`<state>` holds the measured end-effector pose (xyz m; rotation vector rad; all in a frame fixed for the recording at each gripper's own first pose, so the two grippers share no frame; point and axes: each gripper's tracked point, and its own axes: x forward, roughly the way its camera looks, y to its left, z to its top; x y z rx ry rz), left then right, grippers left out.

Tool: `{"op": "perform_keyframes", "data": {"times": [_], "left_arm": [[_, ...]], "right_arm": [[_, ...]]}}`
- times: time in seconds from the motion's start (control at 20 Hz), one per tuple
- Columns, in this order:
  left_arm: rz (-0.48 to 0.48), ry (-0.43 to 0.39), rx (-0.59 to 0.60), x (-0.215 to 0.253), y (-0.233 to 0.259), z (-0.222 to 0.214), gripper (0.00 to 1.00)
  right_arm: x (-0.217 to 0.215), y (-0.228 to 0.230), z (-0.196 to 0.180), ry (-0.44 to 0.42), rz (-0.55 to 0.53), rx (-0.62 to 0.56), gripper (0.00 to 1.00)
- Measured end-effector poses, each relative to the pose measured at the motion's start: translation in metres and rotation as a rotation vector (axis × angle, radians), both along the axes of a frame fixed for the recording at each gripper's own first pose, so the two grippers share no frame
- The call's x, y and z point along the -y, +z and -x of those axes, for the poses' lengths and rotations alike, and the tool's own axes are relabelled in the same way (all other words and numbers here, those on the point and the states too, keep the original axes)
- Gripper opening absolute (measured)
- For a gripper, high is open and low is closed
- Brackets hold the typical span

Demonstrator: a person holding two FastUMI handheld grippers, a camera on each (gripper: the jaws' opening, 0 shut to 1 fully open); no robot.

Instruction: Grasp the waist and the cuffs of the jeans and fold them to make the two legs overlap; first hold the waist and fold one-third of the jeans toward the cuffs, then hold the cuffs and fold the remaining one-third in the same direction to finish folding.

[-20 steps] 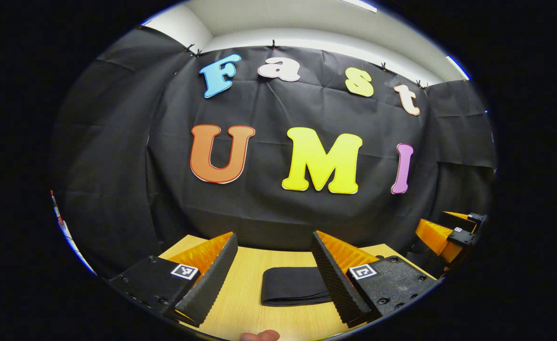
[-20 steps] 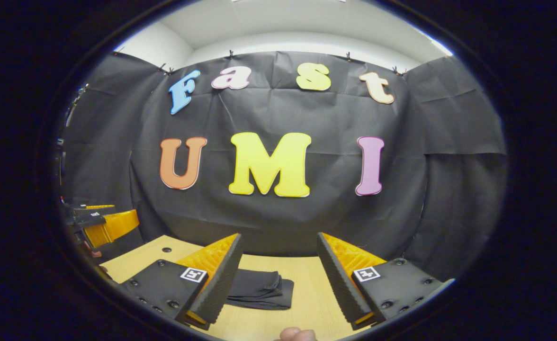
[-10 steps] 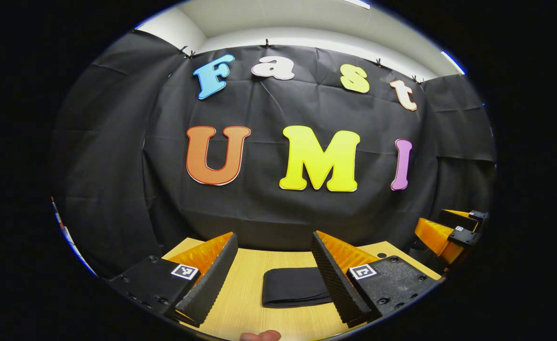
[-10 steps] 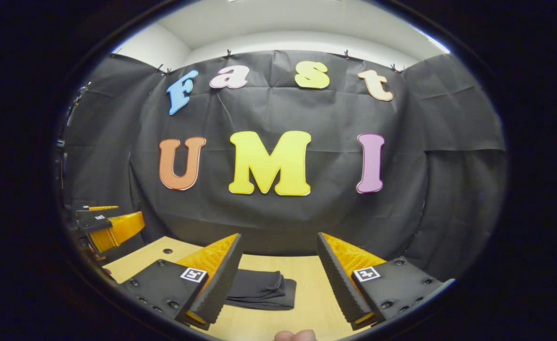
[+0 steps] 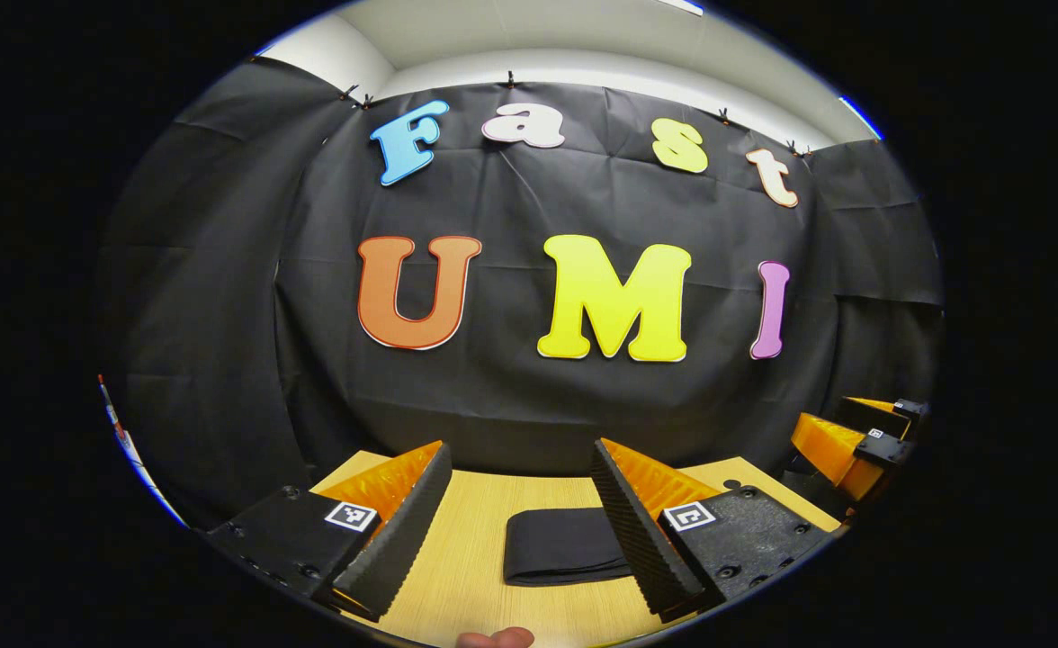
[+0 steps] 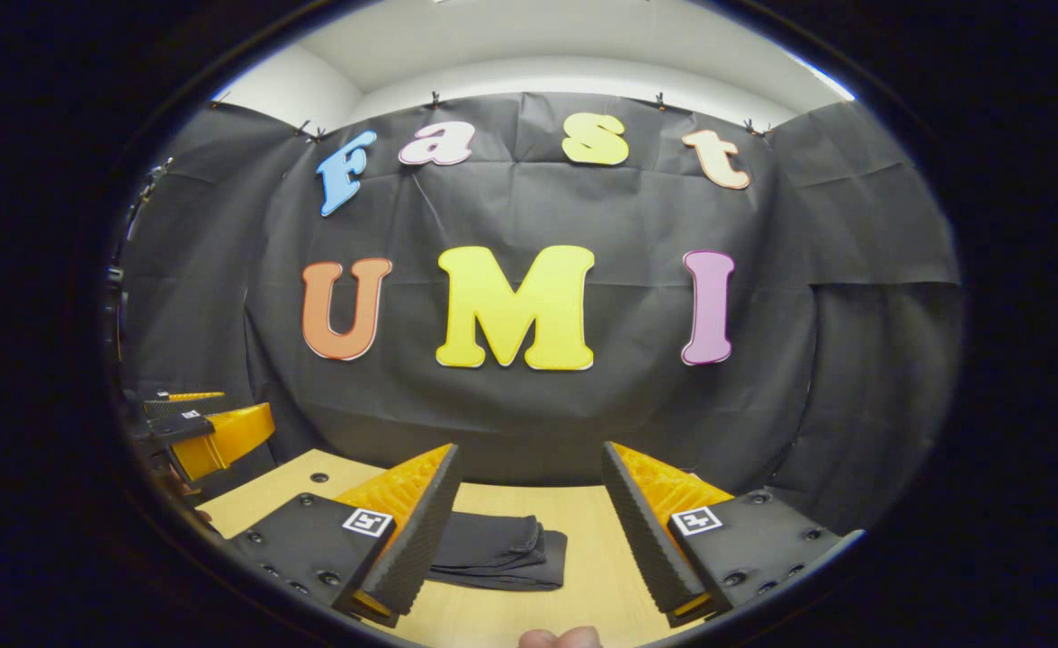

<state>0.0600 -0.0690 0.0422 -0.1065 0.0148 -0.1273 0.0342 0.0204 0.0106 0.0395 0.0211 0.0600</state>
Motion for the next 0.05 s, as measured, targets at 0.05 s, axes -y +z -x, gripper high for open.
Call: {"op": "perform_keyframes", "data": {"times": [0.05], "left_arm": [[0.000, 0.001, -0.002, 0.0000, -0.0010, -0.0008, 0.99]], "right_arm": [[-0.0009, -0.0017, -0.0002, 0.001, -0.001, -0.002, 0.94]]}}
